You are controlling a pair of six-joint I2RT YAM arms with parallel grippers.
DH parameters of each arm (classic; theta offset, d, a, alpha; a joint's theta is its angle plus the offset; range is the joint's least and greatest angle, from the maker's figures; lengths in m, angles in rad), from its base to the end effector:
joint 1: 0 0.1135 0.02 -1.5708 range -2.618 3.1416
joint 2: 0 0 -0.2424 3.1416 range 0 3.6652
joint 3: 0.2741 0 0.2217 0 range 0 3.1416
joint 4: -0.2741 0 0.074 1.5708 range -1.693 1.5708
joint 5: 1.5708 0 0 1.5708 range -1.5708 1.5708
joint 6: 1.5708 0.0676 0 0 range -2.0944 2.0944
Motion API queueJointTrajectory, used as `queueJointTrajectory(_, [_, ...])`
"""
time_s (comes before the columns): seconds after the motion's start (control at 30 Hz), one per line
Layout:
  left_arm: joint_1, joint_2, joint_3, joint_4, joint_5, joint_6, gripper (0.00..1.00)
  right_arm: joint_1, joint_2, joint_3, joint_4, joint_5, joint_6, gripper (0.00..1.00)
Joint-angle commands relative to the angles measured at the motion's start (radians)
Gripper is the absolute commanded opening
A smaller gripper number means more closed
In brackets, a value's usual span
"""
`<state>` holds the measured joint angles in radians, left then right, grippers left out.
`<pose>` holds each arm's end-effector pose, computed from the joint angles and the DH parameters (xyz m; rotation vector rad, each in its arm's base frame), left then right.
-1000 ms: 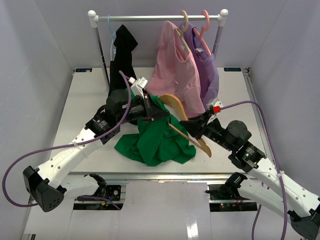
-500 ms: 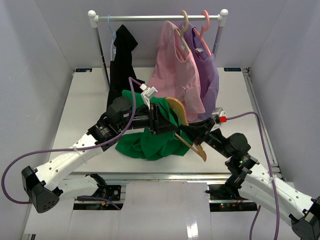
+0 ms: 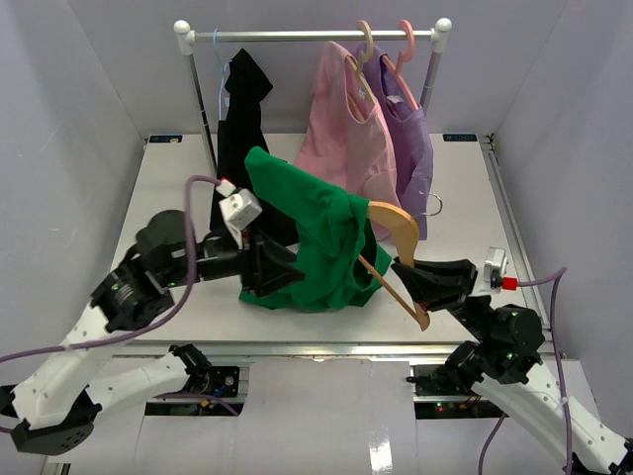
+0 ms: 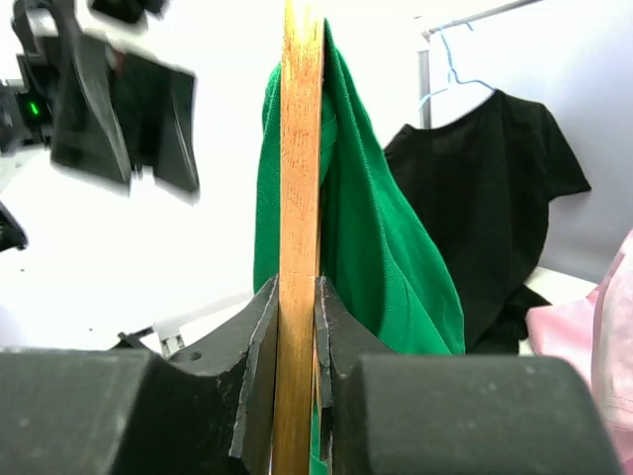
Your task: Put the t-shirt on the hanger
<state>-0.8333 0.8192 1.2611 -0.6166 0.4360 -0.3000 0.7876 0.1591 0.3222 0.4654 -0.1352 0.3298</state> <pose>0.0831 -0.1339 0.4126 0.8224 1.7007 -1.1836 0.0610 0.0741 0.3287 -0.3543 0.9384 1.0918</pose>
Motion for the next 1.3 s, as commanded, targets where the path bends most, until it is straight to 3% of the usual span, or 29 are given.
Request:
queueJointTrajectory(0.0, [-0.002,-0.003,0.198,-0.042,-0.099,0.171,0.57,0.002,-0.102,-0.014,-0.009,-0.053,-0.017,0.08])
queueJointTrajectory(0.17, [-0.002,0.093,0.274,-0.136,-0.1,0.446,0.54,0.002,-0.132,0.035,-0.154,-0.119,-0.037,0.08])
queueJointTrajectory(0.27, [-0.001,0.166,0.292,-0.214,-0.063,0.605,0.58,0.002,-0.122,0.051,-0.199,-0.164,-0.043,0.08])
queueJointTrajectory(0.37, [-0.003,0.221,0.311,-0.263,0.025,0.656,0.61,0.001,-0.108,0.059,-0.213,-0.207,-0.045,0.08])
queueJointTrajectory(0.5, [-0.002,0.29,0.34,-0.316,0.163,0.673,0.62,0.001,-0.106,0.076,-0.252,-0.224,-0.061,0.08])
queueJointTrajectory(0.73, [-0.003,0.321,0.272,-0.365,0.197,0.71,0.59,0.001,-0.109,0.097,-0.282,-0.254,-0.081,0.08])
queueJointTrajectory(0.87, [-0.002,0.343,0.231,-0.377,0.282,0.727,0.47,0.002,-0.063,0.102,-0.259,-0.286,-0.097,0.08])
queueJointTrajectory(0.93, [-0.001,0.358,0.228,-0.379,0.344,0.73,0.33,0.001,-0.03,0.101,-0.232,-0.306,-0.1,0.08])
queueJointTrajectory(1.0, [-0.001,0.372,0.229,-0.384,0.397,0.729,0.27,0.002,-0.003,0.1,-0.203,-0.318,-0.098,0.08])
queueJointTrajectory(1.07, [-0.003,0.39,0.242,-0.382,0.455,0.717,0.28,0.002,0.04,0.104,-0.163,-0.351,-0.092,0.08])
queueJointTrajectory(1.27, [-0.003,0.418,0.252,-0.381,0.455,0.672,0.42,0.002,0.14,0.134,-0.106,-0.379,-0.102,0.08])
